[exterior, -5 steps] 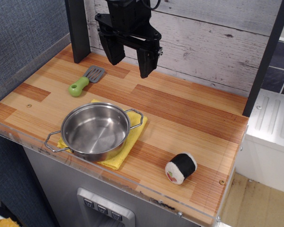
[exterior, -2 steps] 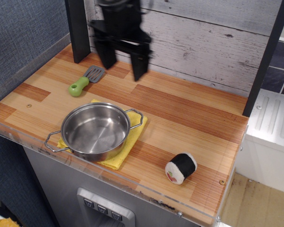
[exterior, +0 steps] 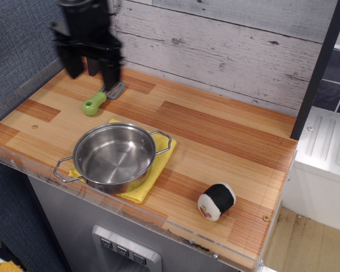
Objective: Place the spatula on the far edge of the table
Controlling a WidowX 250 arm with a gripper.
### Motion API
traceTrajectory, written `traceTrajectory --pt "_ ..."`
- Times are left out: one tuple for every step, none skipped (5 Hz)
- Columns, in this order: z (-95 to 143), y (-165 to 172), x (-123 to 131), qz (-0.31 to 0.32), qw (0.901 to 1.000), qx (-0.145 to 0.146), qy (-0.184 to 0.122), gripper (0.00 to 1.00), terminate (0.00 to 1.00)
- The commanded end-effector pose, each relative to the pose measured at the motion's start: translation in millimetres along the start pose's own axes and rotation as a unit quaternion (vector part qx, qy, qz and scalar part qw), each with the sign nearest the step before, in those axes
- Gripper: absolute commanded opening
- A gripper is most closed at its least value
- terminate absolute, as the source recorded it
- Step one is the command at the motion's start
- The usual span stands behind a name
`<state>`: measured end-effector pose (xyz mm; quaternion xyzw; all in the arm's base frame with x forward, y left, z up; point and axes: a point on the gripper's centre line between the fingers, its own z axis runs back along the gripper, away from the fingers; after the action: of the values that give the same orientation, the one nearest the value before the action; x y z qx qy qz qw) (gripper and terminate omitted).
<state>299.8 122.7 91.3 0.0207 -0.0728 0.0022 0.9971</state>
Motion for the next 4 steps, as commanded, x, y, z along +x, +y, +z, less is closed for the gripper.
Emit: traceTrajectory --pt "-25.2 22.4 9.2 0.000 0.9998 0.017 0.008 1.00 0.00" --pt "-41.5 27.8 18.5 0.008 0.9995 0.022 0.020 1.00 0.00" --pt "-56.1 25.1 28.9 0.010 0.9993 0.025 0.027 1.00 0.00" --pt "-68.6 21.5 35.7 0.005 0.9990 0.029 0.034 1.00 0.00"
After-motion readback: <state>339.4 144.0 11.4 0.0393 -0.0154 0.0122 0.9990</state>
